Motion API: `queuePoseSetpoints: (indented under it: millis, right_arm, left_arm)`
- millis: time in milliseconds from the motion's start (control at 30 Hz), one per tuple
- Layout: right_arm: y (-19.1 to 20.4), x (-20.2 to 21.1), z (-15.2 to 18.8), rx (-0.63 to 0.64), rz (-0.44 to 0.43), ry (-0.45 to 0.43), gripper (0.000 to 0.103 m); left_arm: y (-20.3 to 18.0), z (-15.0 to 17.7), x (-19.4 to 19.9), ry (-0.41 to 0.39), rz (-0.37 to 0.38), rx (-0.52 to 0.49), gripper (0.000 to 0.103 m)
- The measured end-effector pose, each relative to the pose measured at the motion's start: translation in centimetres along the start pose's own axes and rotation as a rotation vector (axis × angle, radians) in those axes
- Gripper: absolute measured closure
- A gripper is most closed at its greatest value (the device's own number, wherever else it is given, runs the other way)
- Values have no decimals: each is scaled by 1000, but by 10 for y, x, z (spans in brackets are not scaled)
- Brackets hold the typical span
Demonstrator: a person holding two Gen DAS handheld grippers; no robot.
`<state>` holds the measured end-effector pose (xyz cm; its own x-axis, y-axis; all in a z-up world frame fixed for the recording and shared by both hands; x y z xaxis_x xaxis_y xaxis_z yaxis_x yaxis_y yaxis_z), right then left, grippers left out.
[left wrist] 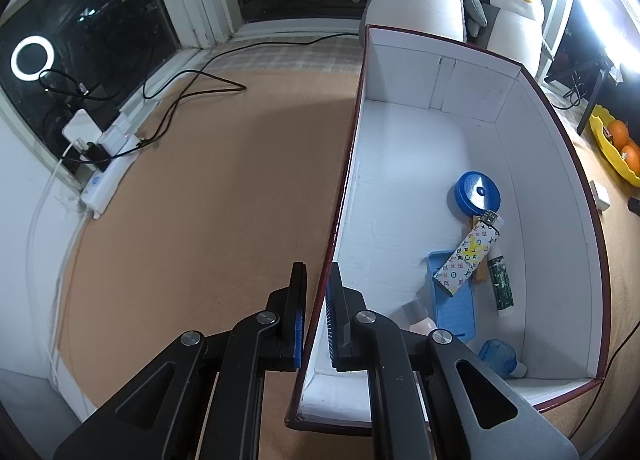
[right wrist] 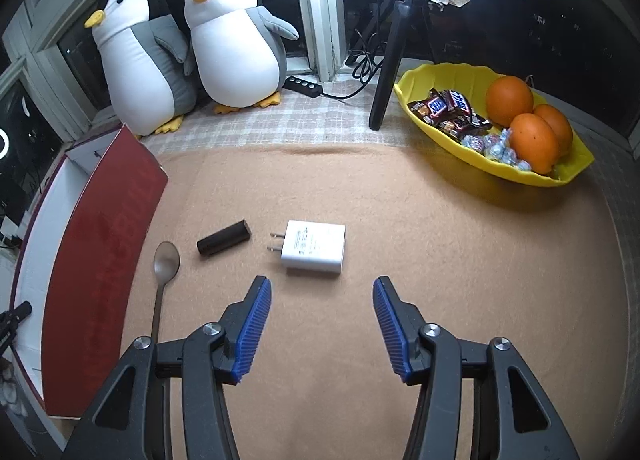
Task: Organize rigid objects
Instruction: 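Move the open right gripper to the white charger plug, then close the right gripper on the white charger plug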
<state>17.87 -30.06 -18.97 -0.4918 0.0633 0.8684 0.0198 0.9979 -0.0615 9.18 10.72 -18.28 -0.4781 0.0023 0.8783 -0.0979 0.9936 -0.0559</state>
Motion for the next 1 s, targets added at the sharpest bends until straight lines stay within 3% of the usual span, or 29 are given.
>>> queuePoseSetpoints:
  millis: [67, 667, 1000]
  right_arm:
    - [3, -7, -6, 6, -8, 8, 39]
    - [14, -76, -29, 43, 41, 138, 39]
    - [18, -82, -32, 61, 25, 164, 57]
  left_arm:
    - [-1, 0, 0, 1, -5, -4, 95]
    - [-2, 0, -1, 6, -20, 3, 94]
    - [-2, 0, -1, 6, -18, 5, 94]
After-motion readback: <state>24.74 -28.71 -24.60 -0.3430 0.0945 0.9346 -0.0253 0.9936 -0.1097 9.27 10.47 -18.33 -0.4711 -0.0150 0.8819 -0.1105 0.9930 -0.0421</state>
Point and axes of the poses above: each gripper's, at about its wrist camera, not at the fingertips, and x roughly against the way its jaws point, y to its left, z to its underside, the point moved 6 cm from there along -x, roughly the way its jaws point, and after that the axes turned 9 degrees about z, right-handed, at the moved point
